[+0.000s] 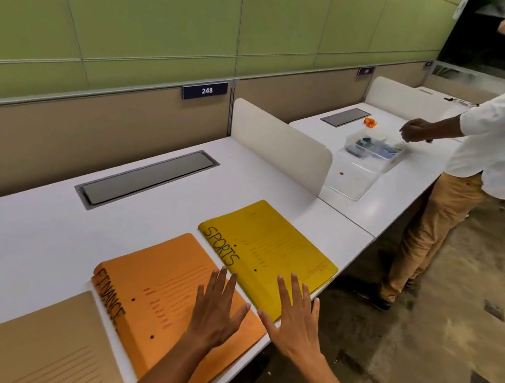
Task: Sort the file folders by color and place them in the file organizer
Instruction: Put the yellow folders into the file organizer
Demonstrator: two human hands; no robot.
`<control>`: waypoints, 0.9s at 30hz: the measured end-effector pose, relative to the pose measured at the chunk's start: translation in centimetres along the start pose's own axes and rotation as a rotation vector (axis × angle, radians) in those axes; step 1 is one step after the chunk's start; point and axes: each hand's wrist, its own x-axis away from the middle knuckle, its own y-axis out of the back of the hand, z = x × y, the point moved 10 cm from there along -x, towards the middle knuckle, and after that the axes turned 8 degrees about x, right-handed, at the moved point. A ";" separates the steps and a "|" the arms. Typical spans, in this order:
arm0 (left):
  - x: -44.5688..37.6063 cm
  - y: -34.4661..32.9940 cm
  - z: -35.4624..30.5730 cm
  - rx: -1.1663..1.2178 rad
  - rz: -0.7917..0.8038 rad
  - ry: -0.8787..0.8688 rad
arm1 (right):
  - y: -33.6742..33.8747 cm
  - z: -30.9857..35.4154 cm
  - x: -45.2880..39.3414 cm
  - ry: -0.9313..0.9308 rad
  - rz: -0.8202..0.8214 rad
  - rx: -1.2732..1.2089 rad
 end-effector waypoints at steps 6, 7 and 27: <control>-3.6 -1.9 1.0 0.016 0.076 0.060 | -0.8 -1.7 -4.6 -0.029 0.036 0.029; -4.2 -2.1 1.1 0.014 0.081 0.069 | -0.8 -2.2 -5.5 -0.034 0.040 0.020; -9.7 -5.0 0.3 0.211 -0.216 0.547 | -2.8 -11.0 -20.9 0.098 0.079 -0.063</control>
